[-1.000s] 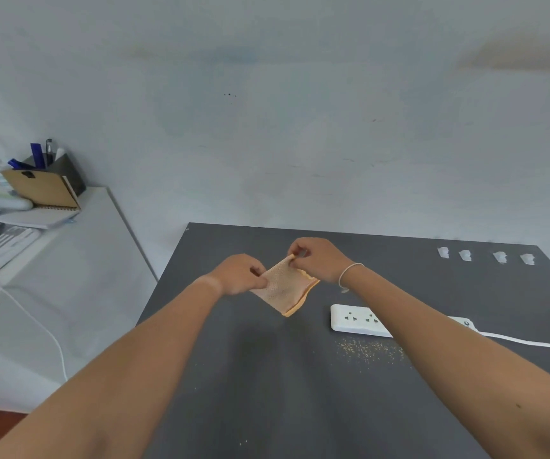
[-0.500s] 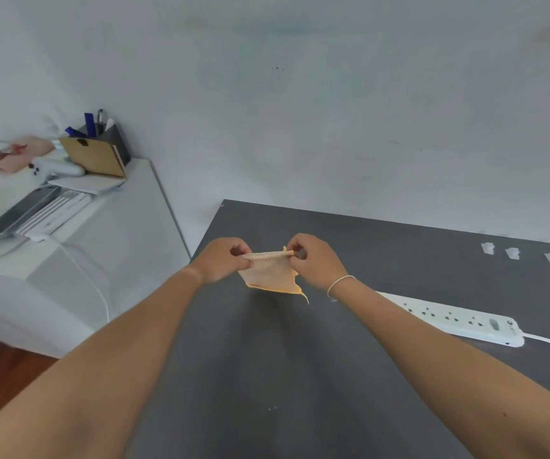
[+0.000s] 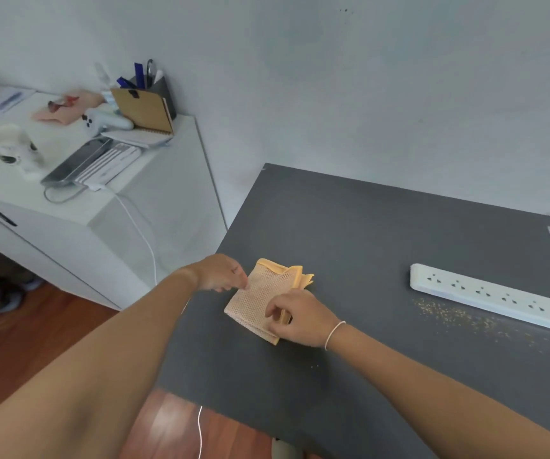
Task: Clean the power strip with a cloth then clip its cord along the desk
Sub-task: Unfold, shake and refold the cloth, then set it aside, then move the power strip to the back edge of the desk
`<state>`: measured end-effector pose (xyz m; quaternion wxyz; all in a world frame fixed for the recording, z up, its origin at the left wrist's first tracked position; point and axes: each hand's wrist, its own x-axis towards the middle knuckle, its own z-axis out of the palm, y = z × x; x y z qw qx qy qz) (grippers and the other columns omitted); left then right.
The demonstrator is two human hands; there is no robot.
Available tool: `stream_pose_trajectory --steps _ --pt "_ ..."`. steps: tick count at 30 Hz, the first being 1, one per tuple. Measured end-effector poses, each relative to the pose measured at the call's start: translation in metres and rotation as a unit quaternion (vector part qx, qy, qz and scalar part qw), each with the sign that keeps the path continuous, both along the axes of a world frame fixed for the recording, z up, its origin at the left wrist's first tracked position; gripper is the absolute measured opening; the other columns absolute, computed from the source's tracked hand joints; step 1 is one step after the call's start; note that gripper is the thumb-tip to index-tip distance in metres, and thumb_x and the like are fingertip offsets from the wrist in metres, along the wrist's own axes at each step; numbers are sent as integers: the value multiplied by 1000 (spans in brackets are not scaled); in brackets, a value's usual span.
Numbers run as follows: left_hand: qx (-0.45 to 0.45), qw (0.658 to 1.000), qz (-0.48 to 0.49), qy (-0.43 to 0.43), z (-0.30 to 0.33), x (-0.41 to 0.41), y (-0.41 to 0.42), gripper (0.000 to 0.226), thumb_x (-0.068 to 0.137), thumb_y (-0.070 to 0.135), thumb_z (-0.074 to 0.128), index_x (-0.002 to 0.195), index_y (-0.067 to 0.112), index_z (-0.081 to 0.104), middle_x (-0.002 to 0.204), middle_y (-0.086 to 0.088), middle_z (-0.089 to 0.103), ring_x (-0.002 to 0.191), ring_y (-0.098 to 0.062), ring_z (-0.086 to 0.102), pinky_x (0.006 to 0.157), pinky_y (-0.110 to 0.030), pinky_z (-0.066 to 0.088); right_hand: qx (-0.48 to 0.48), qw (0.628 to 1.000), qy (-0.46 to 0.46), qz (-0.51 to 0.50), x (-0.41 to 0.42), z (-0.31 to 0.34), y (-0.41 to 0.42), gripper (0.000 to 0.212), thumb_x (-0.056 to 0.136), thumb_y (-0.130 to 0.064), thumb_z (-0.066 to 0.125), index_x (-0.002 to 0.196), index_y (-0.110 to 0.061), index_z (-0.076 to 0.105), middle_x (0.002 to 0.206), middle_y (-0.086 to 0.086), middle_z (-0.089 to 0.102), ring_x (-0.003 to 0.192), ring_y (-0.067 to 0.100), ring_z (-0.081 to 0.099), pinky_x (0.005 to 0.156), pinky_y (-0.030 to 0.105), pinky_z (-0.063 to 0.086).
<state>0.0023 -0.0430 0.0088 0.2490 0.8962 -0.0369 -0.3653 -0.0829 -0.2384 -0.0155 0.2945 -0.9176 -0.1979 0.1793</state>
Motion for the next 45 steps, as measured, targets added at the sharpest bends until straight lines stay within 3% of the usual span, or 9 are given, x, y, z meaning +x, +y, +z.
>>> stream_pose_trajectory --steps 3,8,16,25,29,45 --pt "-29 997 15 -77 -7 0 -11 22 86 25 63 105 16 66 114 -2 65 105 -18 60 92 -28 47 7 994 -67 -87 7 -4 1 25 87 -30 53 105 -17 65 109 0 68 104 19 56 94 33 42" --pt "-21 987 -29 -159 -28 -3 -33 26 90 18 56 114 21 64 125 -1 60 113 -17 56 97 -26 42 -122 980 -99 -123 13 -17 -2 32 92 -30 42 121 -24 56 129 -4 56 115 21 47 96 33 36" --pt "49 982 -118 -139 -41 -8 -33 35 83 18 65 117 22 59 124 0 49 113 -18 53 100 -30 43 -129 978 -60 -154 10 -30 -11 31 90 -30 47 118 -24 57 129 -4 52 115 21 46 96 32 34" --pt "62 977 -100 -175 -29 -8 -44 33 87 19 61 120 20 59 127 -3 53 117 -20 52 104 -31 41 -95 982 -65 -151 14 -20 -20 32 88 -30 49 119 -23 57 128 -3 53 115 21 46 98 33 35" --pt "43 979 -86 -180 -16 -4 -63 32 87 22 61 119 19 59 124 -3 55 113 -19 54 99 -29 42 -77 979 -79 -169 20 -9 -37 31 89 -32 48 116 -22 59 124 -2 56 113 21 49 94 34 37" --pt "-14 972 -131 -195 3 -15 -254 37 84 21 66 120 13 60 123 -9 58 117 -22 54 103 -29 38 -48 942 -87 -320 -19 15 -242 33 87 -34 53 116 -19 60 122 3 59 112 26 53 97 36 40"
